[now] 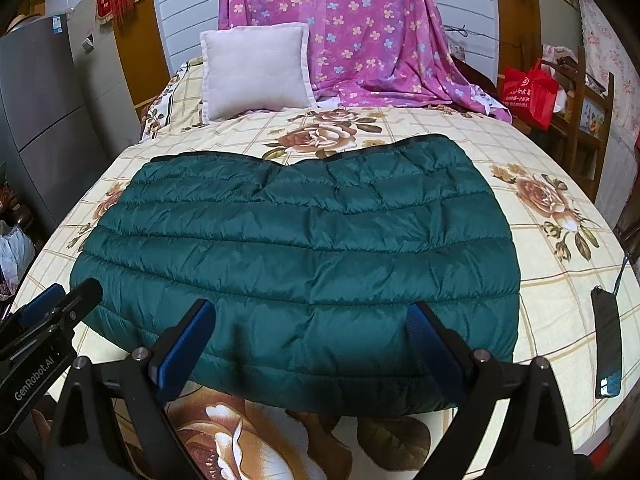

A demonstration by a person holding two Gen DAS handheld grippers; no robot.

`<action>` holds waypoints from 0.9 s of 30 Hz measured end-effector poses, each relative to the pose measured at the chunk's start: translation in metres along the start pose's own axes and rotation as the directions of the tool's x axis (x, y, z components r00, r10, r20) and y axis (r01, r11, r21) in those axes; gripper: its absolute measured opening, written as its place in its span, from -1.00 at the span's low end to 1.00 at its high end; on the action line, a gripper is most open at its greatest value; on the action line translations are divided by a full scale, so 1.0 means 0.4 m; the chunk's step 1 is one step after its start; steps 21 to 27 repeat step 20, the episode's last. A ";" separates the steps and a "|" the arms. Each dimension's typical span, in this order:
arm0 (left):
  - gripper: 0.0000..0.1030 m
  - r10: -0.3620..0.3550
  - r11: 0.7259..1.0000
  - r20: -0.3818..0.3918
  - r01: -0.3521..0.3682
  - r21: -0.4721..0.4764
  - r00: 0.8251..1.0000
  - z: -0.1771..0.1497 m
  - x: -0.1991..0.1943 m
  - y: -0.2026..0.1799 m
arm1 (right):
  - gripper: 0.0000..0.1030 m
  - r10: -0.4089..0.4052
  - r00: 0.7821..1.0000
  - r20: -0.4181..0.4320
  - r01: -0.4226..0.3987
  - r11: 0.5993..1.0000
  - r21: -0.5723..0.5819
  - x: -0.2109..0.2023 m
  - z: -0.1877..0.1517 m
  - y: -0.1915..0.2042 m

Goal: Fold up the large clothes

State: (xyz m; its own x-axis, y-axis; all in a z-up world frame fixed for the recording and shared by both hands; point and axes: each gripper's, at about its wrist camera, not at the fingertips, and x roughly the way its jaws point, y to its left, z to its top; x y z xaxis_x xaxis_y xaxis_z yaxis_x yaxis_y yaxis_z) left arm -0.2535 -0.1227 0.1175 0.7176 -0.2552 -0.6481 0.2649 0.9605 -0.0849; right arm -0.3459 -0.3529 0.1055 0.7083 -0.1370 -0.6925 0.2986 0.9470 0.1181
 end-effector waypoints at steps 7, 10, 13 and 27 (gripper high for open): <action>-0.11 -0.003 1.000 -0.003 0.003 -0.003 1.000 -0.001 0.001 -0.002 | 0.91 0.004 1.000 -0.005 -0.004 1.000 0.000 0.004 -0.001 0.000; -0.11 -0.002 1.000 0.001 0.002 0.000 1.000 0.000 0.000 0.000 | 0.91 0.005 1.000 -0.009 -0.005 1.000 0.001 0.009 -0.002 -0.001; -0.11 0.002 1.000 0.013 -0.002 0.008 1.000 -0.005 0.000 -0.008 | 0.91 0.008 1.000 -0.015 -0.008 1.000 0.002 0.014 -0.004 -0.003; -0.11 0.001 1.000 0.018 -0.001 0.002 1.000 -0.009 0.006 -0.006 | 0.91 0.010 1.000 -0.021 -0.010 1.000 0.008 0.021 -0.005 -0.011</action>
